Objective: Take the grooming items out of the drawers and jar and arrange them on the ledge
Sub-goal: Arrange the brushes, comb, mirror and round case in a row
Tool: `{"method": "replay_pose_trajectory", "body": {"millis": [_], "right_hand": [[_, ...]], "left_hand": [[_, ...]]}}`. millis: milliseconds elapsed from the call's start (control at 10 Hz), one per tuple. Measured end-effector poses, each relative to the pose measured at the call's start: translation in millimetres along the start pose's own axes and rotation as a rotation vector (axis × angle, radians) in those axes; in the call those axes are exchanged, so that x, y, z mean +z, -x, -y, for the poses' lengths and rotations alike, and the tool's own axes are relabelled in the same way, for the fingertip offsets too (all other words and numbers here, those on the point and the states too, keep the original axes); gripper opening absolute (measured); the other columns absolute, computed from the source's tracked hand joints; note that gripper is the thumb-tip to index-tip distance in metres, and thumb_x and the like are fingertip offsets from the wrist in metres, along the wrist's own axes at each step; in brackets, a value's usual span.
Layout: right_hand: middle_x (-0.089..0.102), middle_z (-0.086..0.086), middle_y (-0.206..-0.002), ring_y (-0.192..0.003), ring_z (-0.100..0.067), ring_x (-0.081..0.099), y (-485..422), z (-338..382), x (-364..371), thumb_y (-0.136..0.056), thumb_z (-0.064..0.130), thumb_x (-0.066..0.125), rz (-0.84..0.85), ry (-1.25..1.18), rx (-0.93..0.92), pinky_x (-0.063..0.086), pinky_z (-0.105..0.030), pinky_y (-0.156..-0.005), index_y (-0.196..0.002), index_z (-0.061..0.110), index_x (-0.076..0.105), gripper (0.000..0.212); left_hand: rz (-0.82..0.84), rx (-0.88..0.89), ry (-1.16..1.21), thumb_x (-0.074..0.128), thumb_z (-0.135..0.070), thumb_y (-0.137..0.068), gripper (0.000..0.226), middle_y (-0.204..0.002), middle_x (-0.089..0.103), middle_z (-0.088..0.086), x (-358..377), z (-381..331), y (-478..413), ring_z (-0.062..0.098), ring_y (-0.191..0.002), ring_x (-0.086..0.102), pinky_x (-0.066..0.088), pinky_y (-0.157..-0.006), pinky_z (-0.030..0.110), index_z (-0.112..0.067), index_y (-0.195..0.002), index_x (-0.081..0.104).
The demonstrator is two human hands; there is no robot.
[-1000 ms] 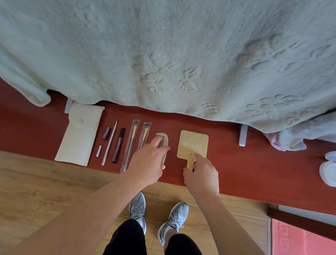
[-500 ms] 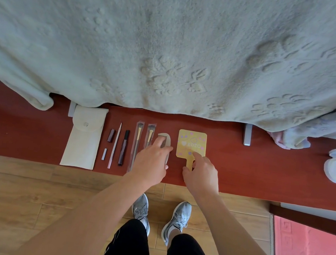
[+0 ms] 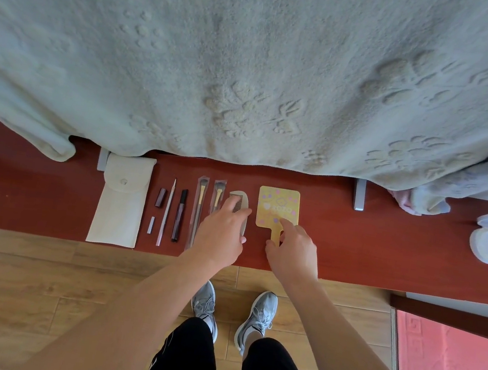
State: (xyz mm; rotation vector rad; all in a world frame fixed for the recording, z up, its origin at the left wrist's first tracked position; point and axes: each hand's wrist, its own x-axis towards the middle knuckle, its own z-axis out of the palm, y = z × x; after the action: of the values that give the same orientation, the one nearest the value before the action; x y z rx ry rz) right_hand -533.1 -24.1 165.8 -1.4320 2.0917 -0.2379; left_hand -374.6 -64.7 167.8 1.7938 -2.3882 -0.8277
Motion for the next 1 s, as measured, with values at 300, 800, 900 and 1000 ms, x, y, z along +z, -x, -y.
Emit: {"method": "replay_pose_trajectory", "body": {"millis": [300,800,900,1000], "right_hand": [[0.06,-0.003,-0.114,-0.096,-0.021,0.062,-2.6,-1.7,-0.4,-0.09,0.024,0.061,0.005,0.001,-0.007,0.048,-0.028,-0.076,-0.142,0.021,0.047,0.054],[0.061,-0.004,-0.113,-0.096,-0.023,0.062,-3.9,-2.6,-0.9,-0.089,0.023,0.063,0.016,-0.015,-0.002,0.051,-0.031,-0.078,-0.141,0.019,0.048,0.054],[0.06,-0.004,-0.114,-0.097,-0.023,0.062,-3.3,-2.3,-0.5,-0.089,0.023,0.063,0.016,-0.018,-0.001,0.051,-0.031,-0.079,-0.142,0.019,0.048,0.055],[0.06,-0.005,-0.115,-0.099,-0.024,0.061,-2.8,-2.5,-0.4,-0.089,0.024,0.063,0.013,-0.017,0.0,0.051,-0.033,-0.081,-0.142,0.019,0.048,0.055]], "left_hand": [[-0.003,-0.004,0.002,0.077,-0.026,-0.086,0.066,-0.157,0.03,-0.001,-1.1,-2.4,-2.3,0.023,-0.12,0.06,0.05,-0.095,0.035,-0.022,-0.145,0.048],[0.01,-0.004,-0.001,0.078,-0.028,-0.084,0.067,-0.157,0.031,-0.002,-0.4,-1.1,-4.7,0.023,-0.12,0.059,0.051,-0.093,0.035,-0.022,-0.144,0.048],[0.013,0.004,0.004,0.078,-0.028,-0.084,0.067,-0.156,0.032,-0.002,-1.0,0.4,-5.1,0.023,-0.121,0.059,0.052,-0.093,0.035,-0.02,-0.144,0.048],[0.023,0.012,0.016,0.078,-0.029,-0.084,0.067,-0.155,0.032,-0.003,-1.2,2.5,-4.6,0.023,-0.122,0.058,0.052,-0.093,0.035,-0.018,-0.143,0.048]]}}
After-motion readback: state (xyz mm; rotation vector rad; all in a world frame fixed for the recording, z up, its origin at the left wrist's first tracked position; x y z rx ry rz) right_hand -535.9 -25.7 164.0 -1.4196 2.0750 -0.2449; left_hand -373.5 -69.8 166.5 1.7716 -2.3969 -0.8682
